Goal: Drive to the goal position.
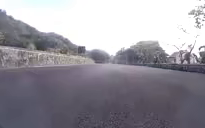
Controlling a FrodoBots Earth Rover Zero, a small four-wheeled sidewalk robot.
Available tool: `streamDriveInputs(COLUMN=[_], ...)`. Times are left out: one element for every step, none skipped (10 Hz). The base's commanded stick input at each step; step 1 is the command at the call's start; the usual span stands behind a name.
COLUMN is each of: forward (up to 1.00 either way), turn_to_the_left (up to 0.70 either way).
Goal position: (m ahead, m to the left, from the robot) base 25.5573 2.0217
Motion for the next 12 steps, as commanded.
streamDriveInputs(forward=[0.7, 0.7, 0.7, 0.7, 0.7, 0.7, 0.7, 0.7, 0.7, 0.7, 0.7, 0.7], turn_to_the_left=[0.0, 0.0, 0.0, 0.0, 0.0, 0.0, 0.0, 0.0, 0.0, 0.0, 0.0, 0.0])
